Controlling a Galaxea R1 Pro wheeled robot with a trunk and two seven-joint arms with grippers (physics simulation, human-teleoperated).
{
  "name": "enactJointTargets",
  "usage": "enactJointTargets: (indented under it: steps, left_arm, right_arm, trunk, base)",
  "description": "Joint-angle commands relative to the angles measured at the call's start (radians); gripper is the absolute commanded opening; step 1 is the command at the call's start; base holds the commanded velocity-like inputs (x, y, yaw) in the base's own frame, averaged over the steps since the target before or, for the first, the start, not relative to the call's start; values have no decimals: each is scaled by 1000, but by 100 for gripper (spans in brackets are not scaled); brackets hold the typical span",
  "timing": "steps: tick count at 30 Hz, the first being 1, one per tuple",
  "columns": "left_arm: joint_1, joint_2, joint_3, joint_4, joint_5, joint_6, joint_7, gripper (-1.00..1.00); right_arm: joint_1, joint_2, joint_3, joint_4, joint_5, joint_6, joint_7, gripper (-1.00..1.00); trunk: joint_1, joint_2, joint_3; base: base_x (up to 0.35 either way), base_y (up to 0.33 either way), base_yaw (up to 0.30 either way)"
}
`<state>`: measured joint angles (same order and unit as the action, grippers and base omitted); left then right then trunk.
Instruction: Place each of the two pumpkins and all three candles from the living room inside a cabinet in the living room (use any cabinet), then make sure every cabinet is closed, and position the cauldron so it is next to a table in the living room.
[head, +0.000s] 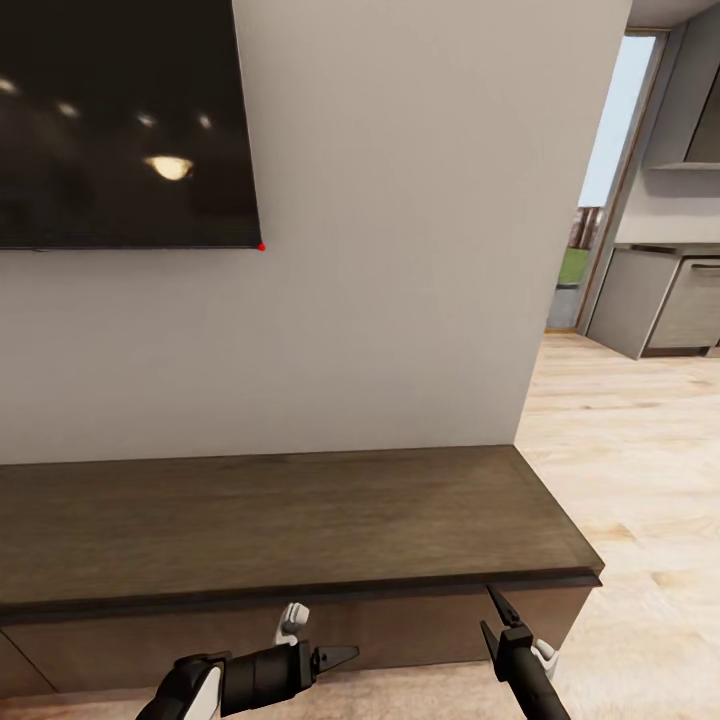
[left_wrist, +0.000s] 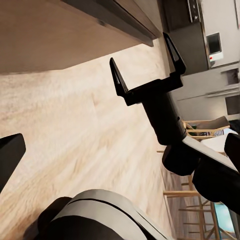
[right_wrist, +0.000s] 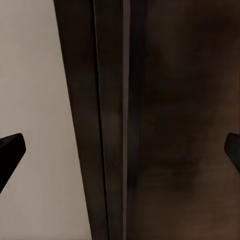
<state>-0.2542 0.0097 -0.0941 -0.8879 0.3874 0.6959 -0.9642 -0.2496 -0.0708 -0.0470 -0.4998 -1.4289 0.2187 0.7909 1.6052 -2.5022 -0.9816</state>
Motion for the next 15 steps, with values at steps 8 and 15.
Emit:
enactJointTargets:
  steps: [8,15]
  left_arm:
    - [0,0,-3,0,8,7,2,100]
    - [0,0,-3,0,8,7,2,100]
  right_arm:
    - [0,0,0,0,-10,10,2,100]
    - [0,-1,3,-2,-9,22,8,100]
  trunk:
    - [1,-1,-13]
    - [1,-1,-13]
  base:
    - [0,0,0]
    - [0,0,0]
